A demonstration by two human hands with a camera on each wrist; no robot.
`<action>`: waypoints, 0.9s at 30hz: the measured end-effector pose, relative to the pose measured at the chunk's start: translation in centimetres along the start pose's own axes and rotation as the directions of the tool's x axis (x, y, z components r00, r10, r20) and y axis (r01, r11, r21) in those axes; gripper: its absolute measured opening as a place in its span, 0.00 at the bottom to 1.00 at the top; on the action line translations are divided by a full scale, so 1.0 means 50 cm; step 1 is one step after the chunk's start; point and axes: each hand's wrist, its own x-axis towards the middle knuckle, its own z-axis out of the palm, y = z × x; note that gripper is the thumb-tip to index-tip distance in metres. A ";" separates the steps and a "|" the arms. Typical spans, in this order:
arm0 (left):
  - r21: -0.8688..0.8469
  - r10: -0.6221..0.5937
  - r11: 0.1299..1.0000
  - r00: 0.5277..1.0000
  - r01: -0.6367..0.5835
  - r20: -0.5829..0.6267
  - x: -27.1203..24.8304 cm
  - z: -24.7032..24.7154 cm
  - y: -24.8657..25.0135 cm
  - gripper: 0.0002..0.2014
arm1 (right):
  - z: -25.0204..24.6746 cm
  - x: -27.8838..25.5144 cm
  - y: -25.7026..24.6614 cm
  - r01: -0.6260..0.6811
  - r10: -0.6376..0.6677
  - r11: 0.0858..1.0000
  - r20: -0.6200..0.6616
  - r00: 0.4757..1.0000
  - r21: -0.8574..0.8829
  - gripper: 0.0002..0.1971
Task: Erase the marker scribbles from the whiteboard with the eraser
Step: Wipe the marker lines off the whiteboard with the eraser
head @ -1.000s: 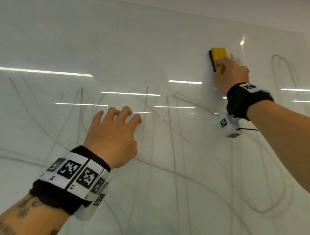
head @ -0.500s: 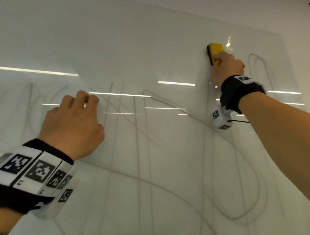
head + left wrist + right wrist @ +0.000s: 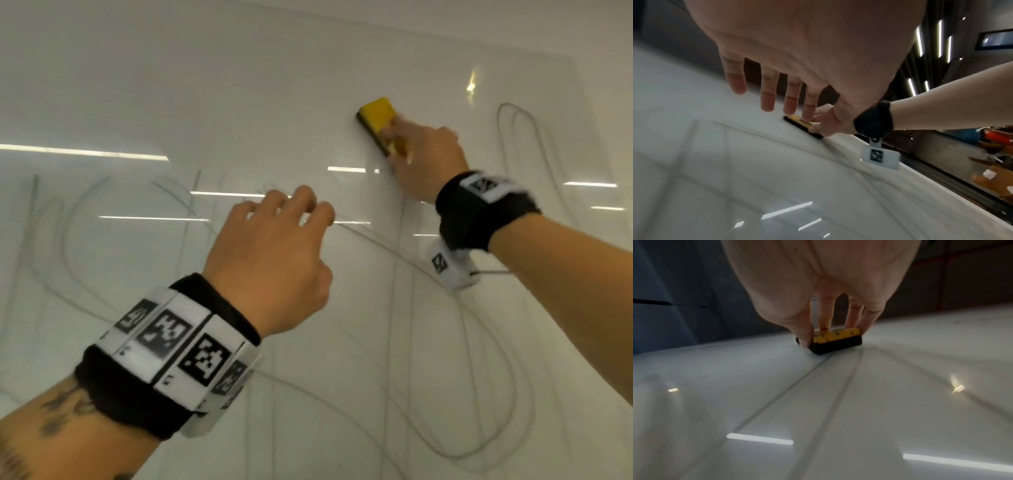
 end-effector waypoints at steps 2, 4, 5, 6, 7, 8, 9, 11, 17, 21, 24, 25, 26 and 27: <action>-0.002 0.035 0.999 0.997 -0.035 0.070 0.016 0.016 0.029 0.28 | 0.012 -0.041 0.009 0.132 -0.133 0.991 0.058 0.989 0.016 0.26; 0.020 0.056 0.998 0.985 -0.060 0.161 0.022 0.037 0.045 0.31 | -0.006 -0.026 0.046 0.156 -0.155 0.987 0.043 0.987 -0.027 0.26; 0.031 0.058 0.997 0.978 -0.065 0.201 0.022 0.048 0.050 0.33 | -0.021 -0.002 0.068 0.103 -0.102 0.994 0.016 0.995 -0.047 0.26; 0.040 0.058 0.997 0.970 -0.069 0.238 0.017 0.059 0.053 0.34 | -0.037 0.023 0.091 -0.006 0.004 0.998 -0.020 1.000 -0.064 0.25; 0.051 0.057 0.996 0.964 -0.073 0.259 0.012 0.069 0.054 0.35 | -0.053 0.045 0.110 -0.126 0.123 0.990 -0.054 0.991 -0.058 0.24; 0.063 0.058 0.995 0.962 -0.077 0.265 0.008 0.077 0.054 0.35 | -0.065 0.062 0.125 -0.222 0.219 0.975 -0.085 0.972 -0.025 0.23; 0.071 0.060 0.994 0.964 -0.081 0.260 0.005 0.082 0.051 0.36 | -0.069 0.072 0.130 -0.278 0.277 0.961 -0.107 0.955 0.005 0.23; 0.069 0.064 0.994 0.968 -0.083 0.241 0.001 0.088 0.044 0.36 | -0.062 0.055 0.106 -0.290 0.291 0.957 -0.119 0.949 0.020 0.22; 0.049 0.069 0.996 0.974 -0.081 0.217 -0.004 0.101 0.043 0.35 | 0.023 -0.119 0.074 0.187 -0.187 0.982 -0.013 0.982 0.000 0.26; 0.053 0.090 0.993 0.971 -0.104 0.219 -0.010 0.106 0.036 0.36 | -0.033 -0.018 0.179 -0.122 0.110 0.987 -0.117 0.987 -0.108 0.23; 0.058 0.072 0.995 0.971 -0.087 0.227 -0.011 0.108 0.042 0.36 | -0.057 0.018 0.194 -0.323 0.316 0.946 -0.158 0.935 -0.021 0.20; 0.061 0.069 0.995 0.972 -0.085 0.224 -0.007 0.105 0.046 0.35 | -0.054 0.006 0.176 -0.318 0.313 0.948 -0.147 0.938 -0.013 0.20; 0.066 0.064 0.995 0.973 -0.080 0.220 -0.001 0.101 0.052 0.34 | -0.045 -0.014 0.158 -0.277 0.274 0.961 -0.121 0.954 -0.007 0.21; 0.075 0.054 0.995 0.974 -0.072 0.218 0.005 0.096 0.058 0.33 | -0.032 -0.042 0.141 -0.198 0.196 0.980 -0.090 0.977 -0.013 0.22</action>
